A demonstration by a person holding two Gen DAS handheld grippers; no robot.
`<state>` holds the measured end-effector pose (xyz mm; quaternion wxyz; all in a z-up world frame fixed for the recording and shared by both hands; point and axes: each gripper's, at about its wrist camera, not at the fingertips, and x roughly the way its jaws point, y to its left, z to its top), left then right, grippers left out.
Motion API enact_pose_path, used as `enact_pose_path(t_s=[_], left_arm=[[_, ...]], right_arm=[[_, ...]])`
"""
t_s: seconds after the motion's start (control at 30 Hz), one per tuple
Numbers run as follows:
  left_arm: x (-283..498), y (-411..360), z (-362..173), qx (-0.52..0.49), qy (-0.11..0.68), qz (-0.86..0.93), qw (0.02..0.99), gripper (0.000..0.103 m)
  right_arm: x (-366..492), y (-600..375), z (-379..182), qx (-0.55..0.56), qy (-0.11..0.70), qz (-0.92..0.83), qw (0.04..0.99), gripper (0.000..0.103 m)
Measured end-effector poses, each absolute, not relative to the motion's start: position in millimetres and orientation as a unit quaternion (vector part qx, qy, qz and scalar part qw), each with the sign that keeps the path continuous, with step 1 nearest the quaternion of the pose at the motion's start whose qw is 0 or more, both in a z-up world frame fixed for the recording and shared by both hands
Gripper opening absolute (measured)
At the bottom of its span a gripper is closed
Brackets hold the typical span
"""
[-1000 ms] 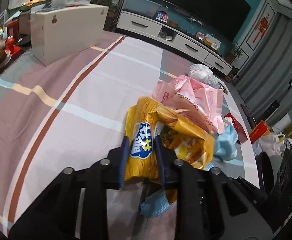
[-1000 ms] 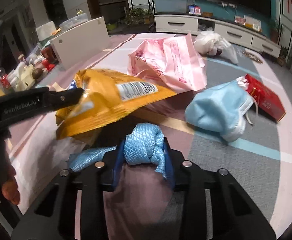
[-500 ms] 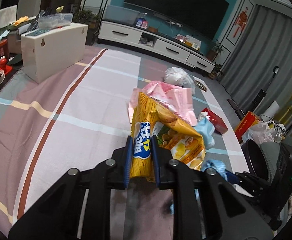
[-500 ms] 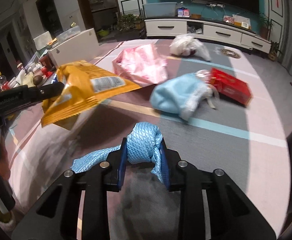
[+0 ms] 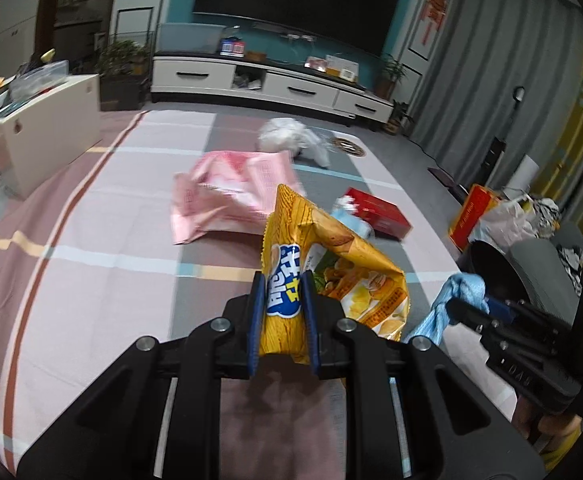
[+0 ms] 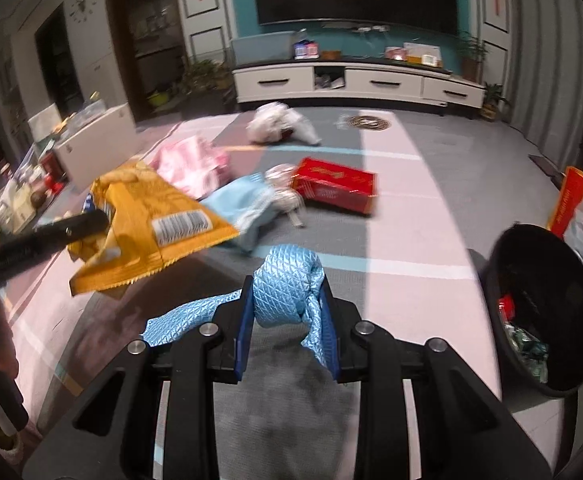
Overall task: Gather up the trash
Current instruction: 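Carry the chip bag and blue cloth over the black bin with both tools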
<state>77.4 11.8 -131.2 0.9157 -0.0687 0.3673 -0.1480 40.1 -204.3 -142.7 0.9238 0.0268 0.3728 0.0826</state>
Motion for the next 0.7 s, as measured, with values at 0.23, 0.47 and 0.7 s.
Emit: enact_pose_path(t_s=[0.23,0.47,0.7], left_arm=[[75,-21,-131,-0.048,0.365,-0.173,0.913,0.02],[73,-58,-132,-0.019,0.366,-0.202,0.908,0.02],[74,-100,-126,0.005,0.362,-0.222,0.906,0.02]], right_arm=[[31,-246,-136,0.043,0.361,0.04,0.931,0.03],[17,-278,-131,0.04,0.349,-0.001,0.936,0.03],[7,-315,-124,0.059,0.33,-0.039,0.941,0.03]])
